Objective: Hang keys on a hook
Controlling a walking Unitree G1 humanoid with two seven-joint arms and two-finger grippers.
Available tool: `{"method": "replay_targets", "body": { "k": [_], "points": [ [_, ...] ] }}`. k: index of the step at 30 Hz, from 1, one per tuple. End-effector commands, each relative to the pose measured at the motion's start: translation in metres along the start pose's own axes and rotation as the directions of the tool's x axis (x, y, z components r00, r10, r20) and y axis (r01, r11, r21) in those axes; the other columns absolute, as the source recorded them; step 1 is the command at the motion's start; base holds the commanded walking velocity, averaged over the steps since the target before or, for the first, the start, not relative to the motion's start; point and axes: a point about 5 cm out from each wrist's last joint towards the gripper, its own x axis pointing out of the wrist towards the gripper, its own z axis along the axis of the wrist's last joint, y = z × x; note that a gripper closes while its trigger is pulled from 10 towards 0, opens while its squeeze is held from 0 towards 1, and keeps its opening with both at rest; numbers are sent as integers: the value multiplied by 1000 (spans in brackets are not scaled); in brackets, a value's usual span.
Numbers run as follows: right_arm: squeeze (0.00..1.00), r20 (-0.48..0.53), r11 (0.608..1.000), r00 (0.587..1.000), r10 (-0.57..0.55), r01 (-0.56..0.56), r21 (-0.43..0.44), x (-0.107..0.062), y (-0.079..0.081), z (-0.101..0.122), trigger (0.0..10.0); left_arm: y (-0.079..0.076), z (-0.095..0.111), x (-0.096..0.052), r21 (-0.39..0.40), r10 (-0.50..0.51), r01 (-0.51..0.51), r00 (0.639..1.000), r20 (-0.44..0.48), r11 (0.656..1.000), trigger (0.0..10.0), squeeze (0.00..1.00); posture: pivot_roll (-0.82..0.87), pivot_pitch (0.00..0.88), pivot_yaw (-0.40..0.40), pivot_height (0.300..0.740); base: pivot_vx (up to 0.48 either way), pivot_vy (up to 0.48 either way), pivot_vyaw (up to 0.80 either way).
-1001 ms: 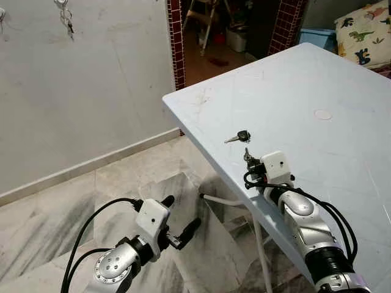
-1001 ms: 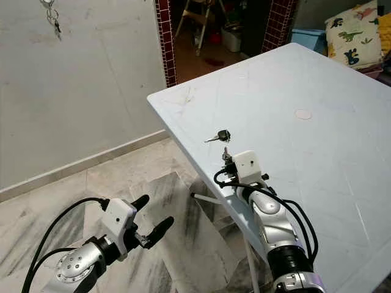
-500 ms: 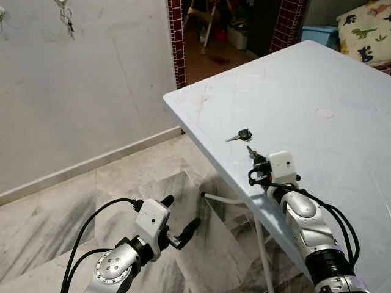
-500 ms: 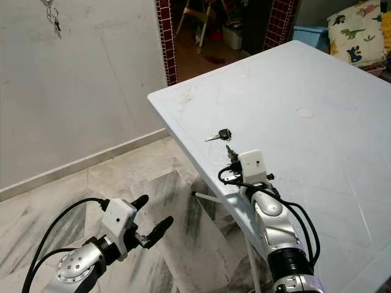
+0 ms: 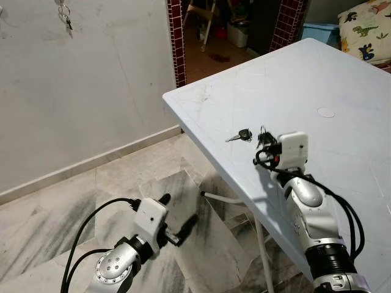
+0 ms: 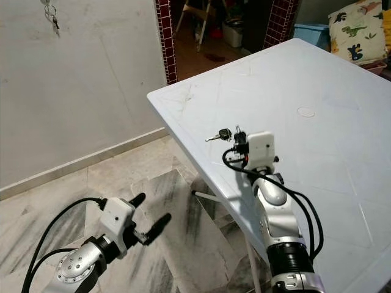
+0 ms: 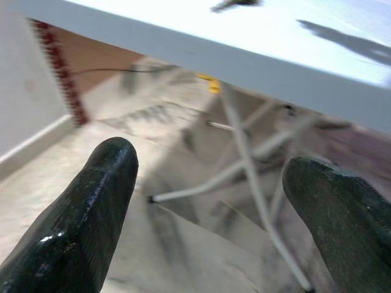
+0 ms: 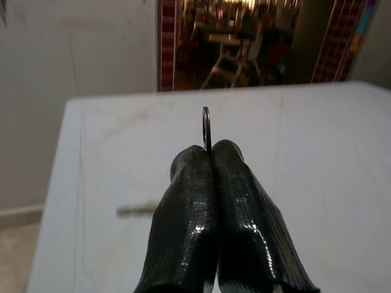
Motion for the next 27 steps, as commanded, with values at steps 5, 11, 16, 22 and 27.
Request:
{"method": "replay_targets", "body": {
  "k": [5, 11, 16, 22, 27],
  "points": [
    [0, 51, 999, 999, 5, -8, 54, -3, 9, 17, 10000, 25, 17, -5, -7, 255, -255, 964, 74, 967, 10000, 0, 28, 97, 42, 740, 0, 0, 0],
    [0, 33, 996, 999, 34, -37, 87, -15, 22, 15, 10000, 30, 28, -6, 19, 341, -345, 934, 112, 939, 10000, 0, 30, 97, 33, 740, 0, 0, 0],
    [0, -5, 991, 999, 52, -51, 128, -27, 34, 7, 10000, 38, 29, -4, -10, 394, -395, 913, 103, 919, 10000, 0, 27, 94, 34, 740, 0, 0, 0],
    [0, -25, 991, 997, 67, -64, 118, -29, 42, 7, 10000, 42, 24, -2, 24, 387, -390, 919, 78, 921, 10000, 0, 29, 91, 34, 740, 0, 0, 0],
    [0, -32, 992, 997, 67, -63, 111, -26, 42, 6, 10000, 56, 24, -1, 44, 402, -405, 913, 69, 913, 10000, 0, 31, 86, 32, 740, 0, 0, 720]
  ]
}}
